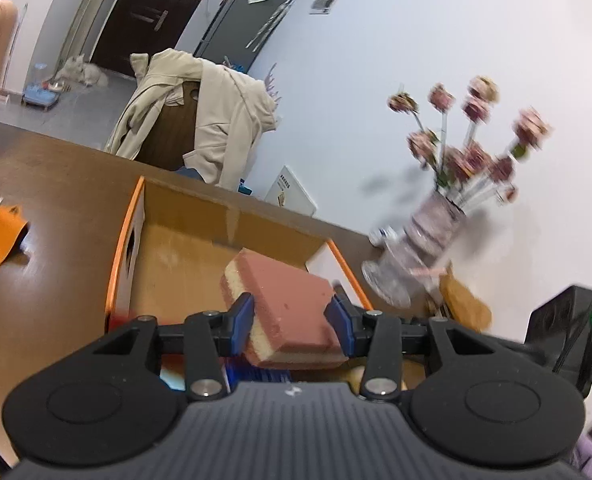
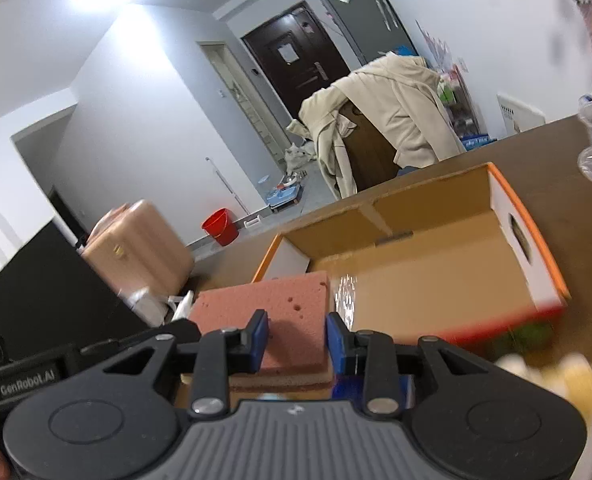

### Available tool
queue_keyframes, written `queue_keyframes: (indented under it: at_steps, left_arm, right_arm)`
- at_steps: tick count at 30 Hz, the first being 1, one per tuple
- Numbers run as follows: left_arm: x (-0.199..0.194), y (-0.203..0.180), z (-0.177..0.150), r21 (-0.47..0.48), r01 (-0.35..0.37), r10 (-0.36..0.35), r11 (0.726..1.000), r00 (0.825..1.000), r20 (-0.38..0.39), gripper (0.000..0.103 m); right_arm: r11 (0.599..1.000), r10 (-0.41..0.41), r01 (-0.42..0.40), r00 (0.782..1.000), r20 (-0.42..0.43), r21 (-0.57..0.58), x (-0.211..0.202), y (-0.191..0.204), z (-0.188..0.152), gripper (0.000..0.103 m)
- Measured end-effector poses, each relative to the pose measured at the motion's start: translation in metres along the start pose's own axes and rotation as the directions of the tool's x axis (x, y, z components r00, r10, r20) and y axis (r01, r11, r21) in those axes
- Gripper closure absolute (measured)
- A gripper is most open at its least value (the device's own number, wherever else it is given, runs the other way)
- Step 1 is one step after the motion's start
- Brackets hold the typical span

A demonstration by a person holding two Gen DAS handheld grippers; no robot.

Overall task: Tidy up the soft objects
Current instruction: 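Carry the sponge block into the cardboard box and open the right gripper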

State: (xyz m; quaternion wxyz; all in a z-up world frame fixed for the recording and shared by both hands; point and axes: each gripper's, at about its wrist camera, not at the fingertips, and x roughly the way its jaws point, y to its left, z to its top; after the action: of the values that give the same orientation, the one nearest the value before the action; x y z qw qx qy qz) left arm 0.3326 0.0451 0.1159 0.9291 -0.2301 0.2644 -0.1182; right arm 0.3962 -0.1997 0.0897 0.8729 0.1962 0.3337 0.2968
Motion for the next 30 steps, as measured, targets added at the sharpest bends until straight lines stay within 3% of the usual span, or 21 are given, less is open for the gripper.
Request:
queue_keyframes:
  at_steps: [3, 7, 10, 11, 14, 19, 22, 30]
  left_arm:
    - [0.047, 0.020, 0.035, -0.021, -0.073, 0.072, 0.997, 0.997, -0.009, 0.063]
    - [0.113, 0.051, 0.064, 0.001, -0.151, 0.150, 0.989, 0.986, -0.070, 0.063]
    - [0.160, 0.074, 0.076, 0.013, -0.230, 0.229, 0.973, 0.962, -0.149, 0.062]
    - [0.167, 0.079, 0.077, 0.012, -0.248, 0.247, 0.969, 0.954, -0.167, 0.062]
    - [0.160, 0.085, 0.076, 0.040, -0.242, 0.245, 0.970, 0.962, -0.124, 0.062]
    - [0.132, 0.070, 0.082, 0.087, -0.246, 0.252, 0.965, 0.965, -0.067, 0.062]
    - [0.102, 0.046, 0.082, 0.135, -0.257, 0.260, 0.957, 0.965, -0.010, 0.059]
    - [-0.025, -0.031, 0.045, 0.255, -0.171, 0.138, 0.952, 0.980, 0.145, 0.045]
  right_arm:
    - [1.000, 0.005, -0.004, 0.999, -0.035, 0.024, 0.053, -0.014, 0.035, 0.073]
    - [0.997, -0.060, 0.063, 0.996, -0.070, 0.050, 0.136, -0.033, 0.066, 0.073]
    - [0.992, -0.120, 0.123, 0.986, -0.112, 0.016, 0.193, -0.042, 0.075, 0.073]
    - [0.988, -0.150, 0.155, 0.975, -0.162, 0.018, 0.213, -0.047, 0.074, 0.074]
    - [0.986, -0.160, 0.165, 0.962, -0.223, 0.004, 0.237, -0.049, 0.070, 0.076]
    - [0.989, -0.143, 0.146, 0.971, -0.194, -0.003, 0.224, -0.039, 0.080, 0.075]
    - [0.988, -0.157, 0.156, 0.979, -0.127, -0.021, 0.187, -0.027, 0.086, 0.074]
    - [0.970, -0.167, 0.174, 0.985, 0.053, -0.170, 0.031, 0.029, 0.075, 0.056]
